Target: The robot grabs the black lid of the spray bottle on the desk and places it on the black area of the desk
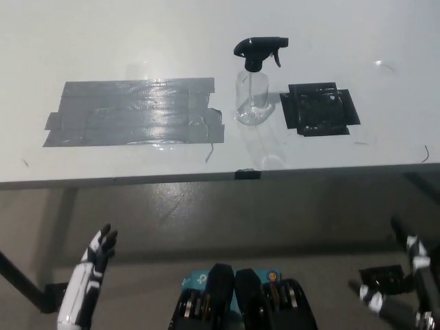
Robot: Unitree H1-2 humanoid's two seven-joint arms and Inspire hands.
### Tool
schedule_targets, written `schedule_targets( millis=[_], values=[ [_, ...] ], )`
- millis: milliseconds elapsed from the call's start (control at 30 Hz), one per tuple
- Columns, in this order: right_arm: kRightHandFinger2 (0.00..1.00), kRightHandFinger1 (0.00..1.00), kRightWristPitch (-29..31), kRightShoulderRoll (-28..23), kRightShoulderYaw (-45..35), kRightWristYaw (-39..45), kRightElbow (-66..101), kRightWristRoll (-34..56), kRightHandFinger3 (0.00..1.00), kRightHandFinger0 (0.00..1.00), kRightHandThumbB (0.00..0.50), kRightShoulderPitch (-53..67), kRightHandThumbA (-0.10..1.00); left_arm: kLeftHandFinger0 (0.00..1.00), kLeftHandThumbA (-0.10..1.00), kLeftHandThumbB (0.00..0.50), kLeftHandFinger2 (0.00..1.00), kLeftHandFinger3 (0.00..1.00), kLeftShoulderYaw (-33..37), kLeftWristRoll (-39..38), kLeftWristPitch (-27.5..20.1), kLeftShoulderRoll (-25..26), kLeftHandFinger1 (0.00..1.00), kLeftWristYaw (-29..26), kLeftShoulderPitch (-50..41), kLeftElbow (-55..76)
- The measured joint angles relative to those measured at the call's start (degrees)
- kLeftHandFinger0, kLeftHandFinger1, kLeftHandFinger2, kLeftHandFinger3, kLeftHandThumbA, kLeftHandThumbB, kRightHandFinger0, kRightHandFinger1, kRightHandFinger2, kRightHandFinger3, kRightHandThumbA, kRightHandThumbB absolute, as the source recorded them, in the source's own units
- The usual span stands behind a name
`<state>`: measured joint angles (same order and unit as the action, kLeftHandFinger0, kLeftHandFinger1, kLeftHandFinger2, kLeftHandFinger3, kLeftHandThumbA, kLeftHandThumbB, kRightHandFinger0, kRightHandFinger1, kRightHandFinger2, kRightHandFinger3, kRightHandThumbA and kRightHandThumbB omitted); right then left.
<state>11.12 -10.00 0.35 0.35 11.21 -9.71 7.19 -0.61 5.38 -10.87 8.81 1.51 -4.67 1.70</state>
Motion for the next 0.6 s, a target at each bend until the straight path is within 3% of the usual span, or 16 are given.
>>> schedule_targets(
  millis=[200,400,600],
  values=[
    [1.00,1.00,-1.05,-2.36,-0.93,0.26,0.98,0.18,1.00,1.00,0.274,-6.26,0.88,1.00,1.00,0.156,1.00,1.00,-0.12,0.27,0.63,-0.33,1.00,-0.02,0.69,0.17],
    [1.00,1.00,-1.82,-1.95,-0.94,0.25,1.10,0.36,1.00,1.00,0.255,-6.65,0.89,1.00,1.00,0.157,1.00,1.00,-0.12,0.53,1.79,0.02,1.00,0.01,0.57,0.69],
    [1.00,1.00,-2.64,-2.51,-1.07,0.37,2.18,0.19,1.00,1.00,0.312,-7.32,0.87,1.00,1.00,0.146,1.00,1.00,0.11,0.53,2.65,0.27,1.00,0.12,1.86,2.30]
  ],
)
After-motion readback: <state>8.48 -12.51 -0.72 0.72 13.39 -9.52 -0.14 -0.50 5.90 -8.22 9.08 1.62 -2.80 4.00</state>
